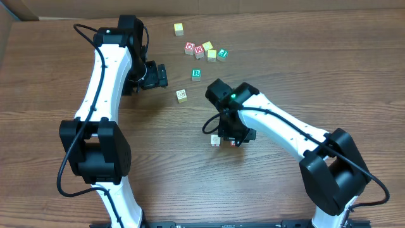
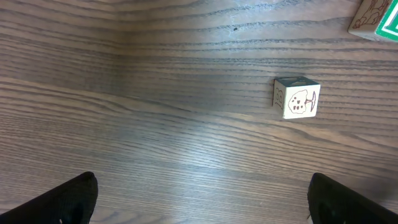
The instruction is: Flip 4 blocks
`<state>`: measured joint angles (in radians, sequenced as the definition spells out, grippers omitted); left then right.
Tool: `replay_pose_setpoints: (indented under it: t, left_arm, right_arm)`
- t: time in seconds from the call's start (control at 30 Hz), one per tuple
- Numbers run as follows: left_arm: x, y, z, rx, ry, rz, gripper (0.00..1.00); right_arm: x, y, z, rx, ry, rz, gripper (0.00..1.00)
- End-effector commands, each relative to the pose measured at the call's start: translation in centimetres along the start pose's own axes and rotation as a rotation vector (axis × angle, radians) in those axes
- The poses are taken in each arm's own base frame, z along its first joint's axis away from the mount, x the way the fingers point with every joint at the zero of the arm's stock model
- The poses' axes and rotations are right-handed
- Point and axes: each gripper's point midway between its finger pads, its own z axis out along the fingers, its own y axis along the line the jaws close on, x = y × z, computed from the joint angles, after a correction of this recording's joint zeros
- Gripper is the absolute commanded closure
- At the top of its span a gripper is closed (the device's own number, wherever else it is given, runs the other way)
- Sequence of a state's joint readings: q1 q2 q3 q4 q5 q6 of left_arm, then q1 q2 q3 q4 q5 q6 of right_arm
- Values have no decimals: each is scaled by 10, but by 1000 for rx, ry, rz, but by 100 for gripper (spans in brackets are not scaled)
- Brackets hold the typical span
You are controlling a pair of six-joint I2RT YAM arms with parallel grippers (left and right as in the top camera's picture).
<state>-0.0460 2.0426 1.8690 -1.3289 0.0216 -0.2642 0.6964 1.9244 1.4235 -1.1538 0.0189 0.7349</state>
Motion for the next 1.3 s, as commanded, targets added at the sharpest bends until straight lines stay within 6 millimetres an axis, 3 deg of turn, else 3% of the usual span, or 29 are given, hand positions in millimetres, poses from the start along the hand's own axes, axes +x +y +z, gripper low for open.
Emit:
replay_pose_setpoints:
  t: [0.0,0.33,0.53,0.77,0.93,1.03,1.17,1.27]
  left_arm:
    - [0,-1,-8,3,-19,-18,0]
    - [0,-1,-8,3,-20,-18,0]
    - [0,-1,-8,3,-20,-18,0]
    - [0,-1,-8,3,-20,-18,0]
    - [0,-1,-8,3,-20,-18,0]
    - [0,-1,-8,3,-20,-18,0]
    - [0,-1,-8,3,-20,-18,0]
    - [0,-1,-8,3,-20,-18,0]
  right_arm:
    - [3,5,10,-23,2,-44,82]
    - [0,9,11,-42,-12,-43,70]
    - [0,9,11,-41,-10,-44,53]
    - [-3,9,7,-47,-16,-38,48]
    - [-13,9,-16,-73,-41,-18,51]
    - [-9,1,-25,-76,-8,14,59]
    - [-1,-14,-21,-57,63,90,87]
    - [3,-19,-11,-40,76,156,92]
